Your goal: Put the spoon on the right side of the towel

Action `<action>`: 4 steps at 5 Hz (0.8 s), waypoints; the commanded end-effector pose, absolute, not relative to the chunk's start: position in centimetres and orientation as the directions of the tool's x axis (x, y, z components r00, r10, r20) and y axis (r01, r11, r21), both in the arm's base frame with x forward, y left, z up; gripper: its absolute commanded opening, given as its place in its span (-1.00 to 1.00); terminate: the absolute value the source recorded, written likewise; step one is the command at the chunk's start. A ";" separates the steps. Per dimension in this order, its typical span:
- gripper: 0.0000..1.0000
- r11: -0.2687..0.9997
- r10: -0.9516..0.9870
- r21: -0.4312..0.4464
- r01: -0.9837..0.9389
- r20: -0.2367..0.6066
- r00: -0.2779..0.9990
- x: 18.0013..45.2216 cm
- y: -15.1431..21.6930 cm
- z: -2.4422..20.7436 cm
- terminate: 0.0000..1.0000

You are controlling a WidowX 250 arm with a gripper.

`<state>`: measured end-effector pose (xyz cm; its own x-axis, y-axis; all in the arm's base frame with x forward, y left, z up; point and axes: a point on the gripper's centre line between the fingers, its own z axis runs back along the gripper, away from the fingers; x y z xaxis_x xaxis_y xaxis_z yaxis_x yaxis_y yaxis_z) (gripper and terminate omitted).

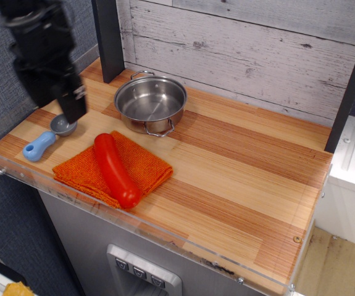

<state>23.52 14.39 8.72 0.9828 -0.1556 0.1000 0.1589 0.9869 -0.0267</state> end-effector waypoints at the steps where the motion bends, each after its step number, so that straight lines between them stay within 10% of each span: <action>1: 1.00 0.983 -0.148 -0.094 0.156 0.088 0.985 22.4 19.7 5.4 -1.00; 4: 1.00 0.987 -0.129 -0.089 0.131 0.026 0.991 22.1 18.6 2.9 -1.00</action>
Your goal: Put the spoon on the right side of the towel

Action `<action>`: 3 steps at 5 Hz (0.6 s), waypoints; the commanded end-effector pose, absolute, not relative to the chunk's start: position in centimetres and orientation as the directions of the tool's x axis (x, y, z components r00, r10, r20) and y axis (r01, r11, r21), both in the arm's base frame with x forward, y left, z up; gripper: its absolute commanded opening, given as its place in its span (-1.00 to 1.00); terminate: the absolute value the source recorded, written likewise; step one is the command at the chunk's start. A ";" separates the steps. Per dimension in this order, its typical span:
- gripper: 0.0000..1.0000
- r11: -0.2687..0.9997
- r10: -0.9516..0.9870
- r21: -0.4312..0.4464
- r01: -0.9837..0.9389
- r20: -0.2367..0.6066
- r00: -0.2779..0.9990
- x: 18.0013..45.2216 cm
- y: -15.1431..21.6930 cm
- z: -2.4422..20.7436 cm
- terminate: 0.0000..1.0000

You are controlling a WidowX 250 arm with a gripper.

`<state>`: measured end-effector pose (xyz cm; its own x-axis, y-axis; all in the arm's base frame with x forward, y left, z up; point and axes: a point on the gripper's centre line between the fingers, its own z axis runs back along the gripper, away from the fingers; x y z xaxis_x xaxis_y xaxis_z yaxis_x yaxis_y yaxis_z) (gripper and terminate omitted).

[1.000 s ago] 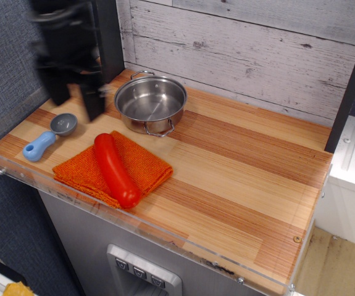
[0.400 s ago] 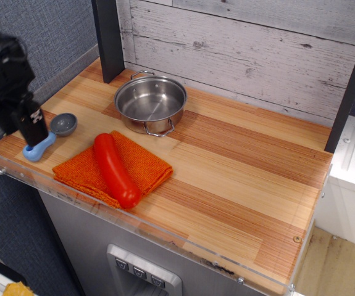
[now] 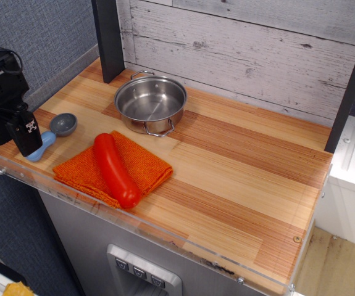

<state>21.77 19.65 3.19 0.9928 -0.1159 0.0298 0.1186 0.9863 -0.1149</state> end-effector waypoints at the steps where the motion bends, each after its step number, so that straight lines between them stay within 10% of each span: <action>1: 1.00 0.990 -0.130 -0.061 0.130 0.000 0.991 22.5 17.3 1.6 -1.00; 3: 1.00 0.992 -0.122 -0.020 0.122 -0.004 0.992 22.6 17.2 0.9 -1.00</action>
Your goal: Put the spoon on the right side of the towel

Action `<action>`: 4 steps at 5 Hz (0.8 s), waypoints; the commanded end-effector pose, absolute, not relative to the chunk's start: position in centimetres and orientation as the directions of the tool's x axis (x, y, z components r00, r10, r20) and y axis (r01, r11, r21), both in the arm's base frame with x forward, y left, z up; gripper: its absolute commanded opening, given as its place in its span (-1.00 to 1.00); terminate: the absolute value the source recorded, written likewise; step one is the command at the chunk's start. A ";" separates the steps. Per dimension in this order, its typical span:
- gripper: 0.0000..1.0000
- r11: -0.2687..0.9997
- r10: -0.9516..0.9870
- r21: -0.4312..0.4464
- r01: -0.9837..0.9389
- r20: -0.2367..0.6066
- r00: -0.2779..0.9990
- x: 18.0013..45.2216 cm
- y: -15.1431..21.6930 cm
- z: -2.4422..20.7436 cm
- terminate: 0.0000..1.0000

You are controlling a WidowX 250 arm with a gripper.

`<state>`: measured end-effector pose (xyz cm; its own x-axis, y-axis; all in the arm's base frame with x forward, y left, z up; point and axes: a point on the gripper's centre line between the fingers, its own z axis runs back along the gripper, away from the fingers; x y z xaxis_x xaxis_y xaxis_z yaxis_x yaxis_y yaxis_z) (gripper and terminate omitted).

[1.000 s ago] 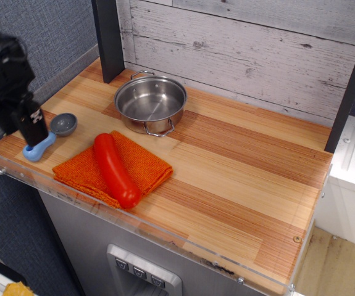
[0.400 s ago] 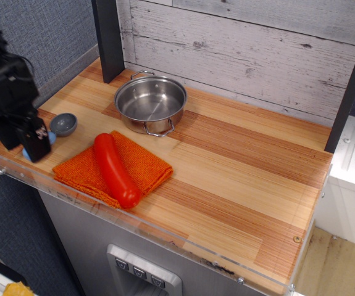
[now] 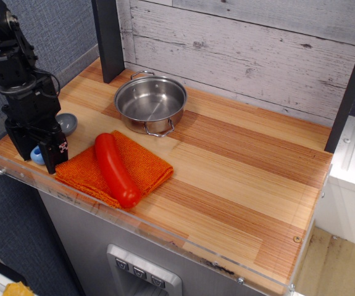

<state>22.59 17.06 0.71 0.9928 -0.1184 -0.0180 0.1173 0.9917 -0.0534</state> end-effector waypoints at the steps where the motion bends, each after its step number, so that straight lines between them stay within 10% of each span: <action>1: -1.00 0.994 -0.108 -0.014 0.108 -0.008 0.994 22.3 17.4 0.8 -1.00; 4: -1.00 0.994 -0.097 0.044 0.096 0.021 0.995 23.4 14.2 5.7 -1.00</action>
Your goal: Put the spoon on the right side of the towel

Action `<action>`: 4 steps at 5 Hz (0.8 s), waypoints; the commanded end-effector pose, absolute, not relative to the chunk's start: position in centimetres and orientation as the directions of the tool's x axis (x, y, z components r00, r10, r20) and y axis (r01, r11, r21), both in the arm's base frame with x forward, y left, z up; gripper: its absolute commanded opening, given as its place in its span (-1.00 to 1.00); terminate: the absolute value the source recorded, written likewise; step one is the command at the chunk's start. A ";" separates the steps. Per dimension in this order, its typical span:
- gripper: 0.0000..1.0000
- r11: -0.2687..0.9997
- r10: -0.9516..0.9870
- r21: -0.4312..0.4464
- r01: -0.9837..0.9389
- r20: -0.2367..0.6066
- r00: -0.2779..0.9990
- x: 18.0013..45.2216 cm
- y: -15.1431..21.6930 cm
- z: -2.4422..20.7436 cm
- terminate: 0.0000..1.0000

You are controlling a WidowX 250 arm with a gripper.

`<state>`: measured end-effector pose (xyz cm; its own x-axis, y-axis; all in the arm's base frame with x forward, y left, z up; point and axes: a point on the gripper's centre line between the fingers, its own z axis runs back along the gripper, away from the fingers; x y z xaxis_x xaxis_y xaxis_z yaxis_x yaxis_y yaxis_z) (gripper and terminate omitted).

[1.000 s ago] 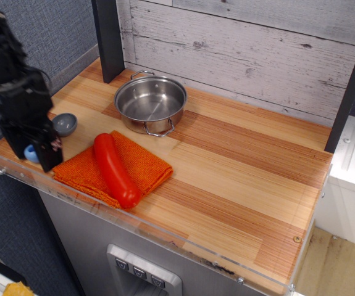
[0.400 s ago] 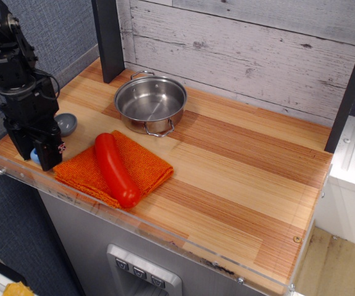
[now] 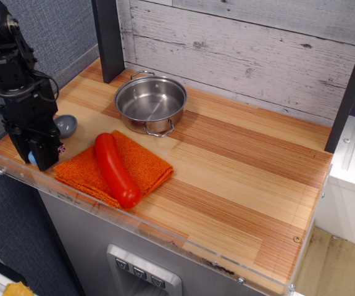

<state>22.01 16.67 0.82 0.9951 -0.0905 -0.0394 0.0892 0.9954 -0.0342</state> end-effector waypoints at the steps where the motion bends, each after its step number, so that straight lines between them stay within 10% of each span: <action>1: -1.00 0.987 -0.114 0.128 0.101 0.104 0.988 24.0 10.0 8.4 -1.00; 4: -1.00 0.966 -0.242 -0.059 0.252 0.140 0.960 28.5 -4.9 5.8 -1.00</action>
